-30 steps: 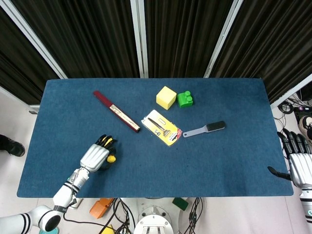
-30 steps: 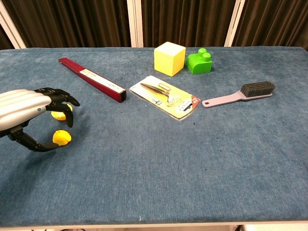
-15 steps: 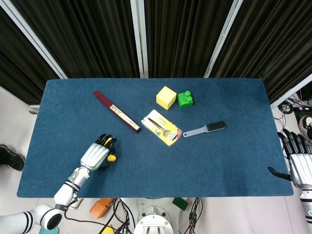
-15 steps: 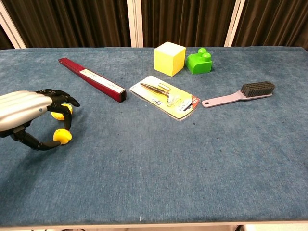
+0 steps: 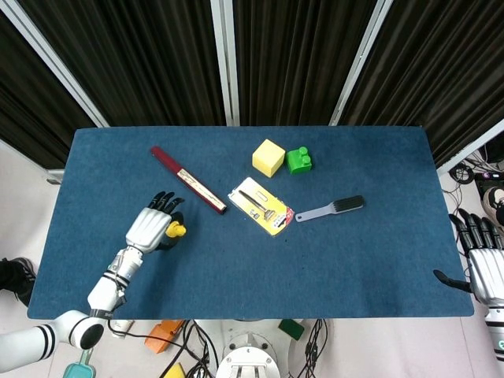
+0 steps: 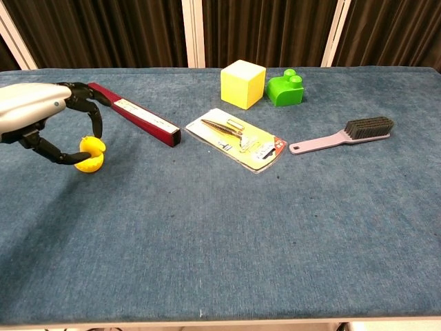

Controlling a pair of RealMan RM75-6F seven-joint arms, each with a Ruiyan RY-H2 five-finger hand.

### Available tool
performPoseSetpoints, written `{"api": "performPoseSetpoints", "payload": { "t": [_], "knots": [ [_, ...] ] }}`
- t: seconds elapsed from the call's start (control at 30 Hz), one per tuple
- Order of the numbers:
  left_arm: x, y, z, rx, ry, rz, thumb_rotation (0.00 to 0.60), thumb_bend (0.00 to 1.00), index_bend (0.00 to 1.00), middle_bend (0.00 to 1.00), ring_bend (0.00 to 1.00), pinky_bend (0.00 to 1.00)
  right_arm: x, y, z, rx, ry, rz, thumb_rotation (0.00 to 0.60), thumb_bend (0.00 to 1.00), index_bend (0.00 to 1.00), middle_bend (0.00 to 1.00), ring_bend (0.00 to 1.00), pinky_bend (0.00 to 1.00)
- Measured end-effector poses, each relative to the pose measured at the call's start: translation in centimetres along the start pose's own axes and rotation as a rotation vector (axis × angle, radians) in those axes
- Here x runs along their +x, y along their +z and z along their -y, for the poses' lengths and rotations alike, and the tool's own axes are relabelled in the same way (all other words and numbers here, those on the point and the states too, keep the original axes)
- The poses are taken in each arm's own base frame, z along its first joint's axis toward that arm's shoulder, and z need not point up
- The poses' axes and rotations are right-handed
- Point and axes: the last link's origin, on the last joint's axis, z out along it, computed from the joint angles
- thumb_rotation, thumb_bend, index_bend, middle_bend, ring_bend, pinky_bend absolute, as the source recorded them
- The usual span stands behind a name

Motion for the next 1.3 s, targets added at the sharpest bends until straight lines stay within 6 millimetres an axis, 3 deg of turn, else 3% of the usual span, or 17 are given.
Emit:
{"api": "performPoseSetpoints", "payload": {
  "t": [0.5,0.73,0.93,1.17,1.3],
  "knots": [
    [-0.5,0.6,1.0,0.059,0.028,0.058,0.6,0.34,0.49,0.11,0.0,0.0,-0.1,0.1,-0.4,-0.007,0.002,0.003,0.6,0.14,0.0,0.02,0.0,0.05],
    [-0.8,0.5,1.0,0.06,0.027,0.07,0.6,0.34,0.37,0.1,0.0,0.0,-0.1,0.1,-0.3,-0.008,0.002,0.003,0.6,0.14,0.0,0.02,0.0,0.05],
    [-0.7,0.4,1.1,0.062,0.03,0.072,0.6,0.33,0.35,0.1,0.0,0.0,0.0,0.2,-0.3,-0.007,0.001,0.002,0.6,0.14,0.0,0.02,0.0,0.05],
    [1.0,-0.6,1.9,0.093,0.009,-0.01,0.6,0.3,0.28,0.1,0.0,0.0,0.1,0.2,-0.4,-0.013,0.0,0.006,0.6,0.14,0.0,0.02,0.0,0.05],
    [2.9,-2.7,3.9,0.165,-0.03,-0.104,0.6,0.28,0.23,0.1,0.0,0.0,0.1,0.3,-0.6,-0.016,0.009,0.009,0.6,0.14,0.0,0.02,0.0,0.05]
  ]
}}
